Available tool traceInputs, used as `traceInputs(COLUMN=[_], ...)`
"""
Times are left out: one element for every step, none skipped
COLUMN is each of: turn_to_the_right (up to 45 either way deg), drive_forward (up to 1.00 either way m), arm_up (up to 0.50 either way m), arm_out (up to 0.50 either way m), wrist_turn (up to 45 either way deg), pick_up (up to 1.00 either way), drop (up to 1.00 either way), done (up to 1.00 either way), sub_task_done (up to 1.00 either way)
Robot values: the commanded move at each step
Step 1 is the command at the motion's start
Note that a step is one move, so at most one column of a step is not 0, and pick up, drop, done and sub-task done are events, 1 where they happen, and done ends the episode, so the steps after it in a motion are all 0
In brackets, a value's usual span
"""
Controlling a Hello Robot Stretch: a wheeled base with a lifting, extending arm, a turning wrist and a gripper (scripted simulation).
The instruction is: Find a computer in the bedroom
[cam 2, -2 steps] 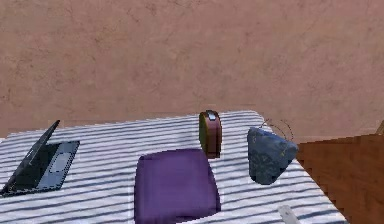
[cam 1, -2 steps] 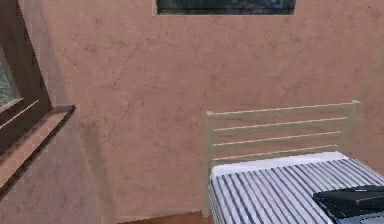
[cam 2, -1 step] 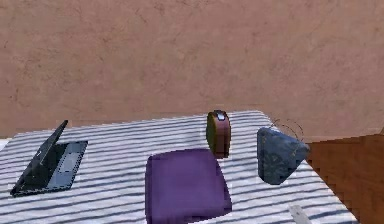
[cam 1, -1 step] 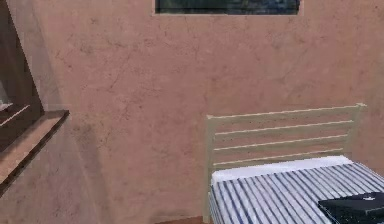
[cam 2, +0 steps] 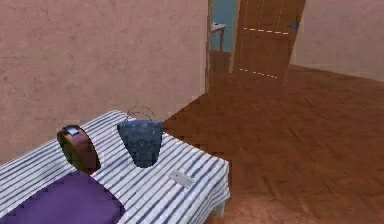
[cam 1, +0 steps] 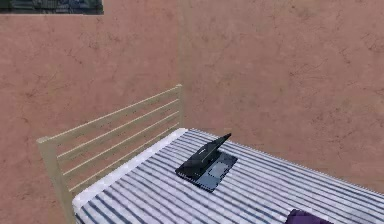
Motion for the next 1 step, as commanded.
traceInputs(turn_to_the_right=[0.0], drive_forward=[0.0], arm_up=[0.0], arm_out=[0.0], wrist_turn=[0.0], pick_up=[0.0], drop=[0.0], done=[1.0], sub_task_done=[0.0])
